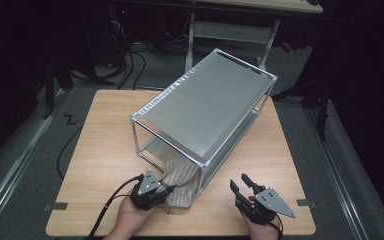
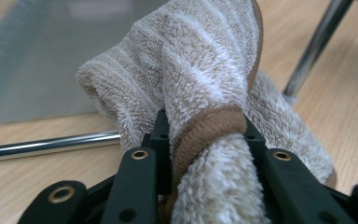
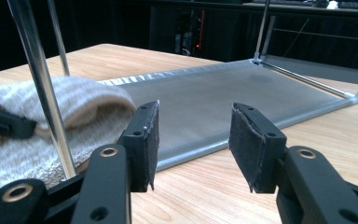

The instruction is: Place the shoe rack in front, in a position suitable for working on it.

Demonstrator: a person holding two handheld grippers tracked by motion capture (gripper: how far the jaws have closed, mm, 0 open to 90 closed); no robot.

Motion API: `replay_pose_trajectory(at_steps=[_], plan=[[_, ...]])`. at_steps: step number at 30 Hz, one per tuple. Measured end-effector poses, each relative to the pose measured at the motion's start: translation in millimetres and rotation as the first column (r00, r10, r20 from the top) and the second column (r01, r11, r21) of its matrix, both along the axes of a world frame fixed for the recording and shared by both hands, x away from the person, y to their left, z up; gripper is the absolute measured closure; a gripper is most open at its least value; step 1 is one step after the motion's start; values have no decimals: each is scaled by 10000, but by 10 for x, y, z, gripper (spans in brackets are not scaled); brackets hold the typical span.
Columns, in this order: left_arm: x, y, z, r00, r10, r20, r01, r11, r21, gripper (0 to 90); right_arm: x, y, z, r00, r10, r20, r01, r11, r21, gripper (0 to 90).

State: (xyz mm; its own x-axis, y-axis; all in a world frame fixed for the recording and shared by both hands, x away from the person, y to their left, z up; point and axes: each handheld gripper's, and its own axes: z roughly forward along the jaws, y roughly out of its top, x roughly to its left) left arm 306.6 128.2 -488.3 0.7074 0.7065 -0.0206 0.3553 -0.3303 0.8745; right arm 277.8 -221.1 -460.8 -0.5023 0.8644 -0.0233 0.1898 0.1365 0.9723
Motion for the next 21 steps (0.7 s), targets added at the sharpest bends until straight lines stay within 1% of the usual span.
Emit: replay_pose_trajectory(at_steps=[1, 3, 4, 5, 6, 7, 8, 9, 10, 11, 12, 13, 14, 16, 17, 18, 21], plan=[[-19, 51, 20, 9998, 128, 148, -126, 9998, -131, 677, 6, 10, 1, 10000, 35, 26, -35, 10000, -28, 528], [-36, 112, 46, 9991, 288, 298, -282, 9994, -221, 676, 22, 37, 1, 10000, 71, 24, -71, 10000, -40, 526], [-45, 144, 59, 9985, 421, 349, -410, 9987, -318, 677, 27, 45, 1, 10000, 88, 10, -88, 10000, -36, 526], [-54, 207, 83, 9969, 618, 496, -597, 9973, -432, 676, 41, 62, 0, 9999, 131, 10, -131, 9999, -44, 524], [-54, 207, 83, 9969, 618, 496, -597, 9973, -432, 676, 41, 62, 0, 9999, 131, 10, -131, 9999, -44, 524], [-60, 244, 97, 9958, 714, 578, -688, 9966, -452, 677, 54, 79, -1, 9998, 201, 16, -201, 9998, -70, 523], [-67, 278, 111, 9940, 841, 698, -806, 9954, -514, 677, 54, 79, -1, 9998, 201, 16, -201, 9998, -70, 523], [-86, 340, 138, 9903, 1049, 909, -986, 9926, -710, 677, 67, 94, 0, 9997, 249, 20, -249, 9997, -37, 523], [-86, 340, 138, 9903, 1049, 909, -986, 9926, -710, 677, 67, 94, 0, 9997, 249, 20, -249, 9997, -37, 523], [-105, 412, 172, 9860, 1202, 1153, -1103, 9900, -880, 677, 79, 101, 1, 9996, 283, -20, -283, 9996, -12, 523], [-105, 412, 172, 9860, 1202, 1153, -1103, 9900, -880, 677, 79, 101, 1, 9996, 283, -20, -283, 9996, -12, 523], [-125, 479, 208, 9806, 1362, 1409, -1217, 9868, -1072, 677, 93, 109, -2, 9995, 304, -18, -304, 9995, 8, 523], [-125, 479, 208, 9806, 1362, 1409, -1217, 9868, -1072, 677, 93, 109, -2, 9995, 304, -18, -304, 9995, 8, 523], [-149, 541, 249, 9752, 1493, 1632, -1294, 9835, -1265, 677, 100, 117, -3, 9995, 326, -43, -326, 9995, 35, 523], [-184, 598, 303, 9685, 1651, 1862, -1372, 9786, -1536, 679, 104, 121, -3, 9994, 339, -49, -339, 9994, 24, 523], [-184, 598, 303, 9685, 1651, 1862, -1372, 9786, -1536, 680, 104, 121, -3, 9994, 339, -49, -339, 9994, 24, 523], [-252, 674, 399, 9524, 1882, 2397, -1436, 9709, -1917, 683, 109, 125, -4, 9992, 398, -45, -398, 9992, 65, 523]])
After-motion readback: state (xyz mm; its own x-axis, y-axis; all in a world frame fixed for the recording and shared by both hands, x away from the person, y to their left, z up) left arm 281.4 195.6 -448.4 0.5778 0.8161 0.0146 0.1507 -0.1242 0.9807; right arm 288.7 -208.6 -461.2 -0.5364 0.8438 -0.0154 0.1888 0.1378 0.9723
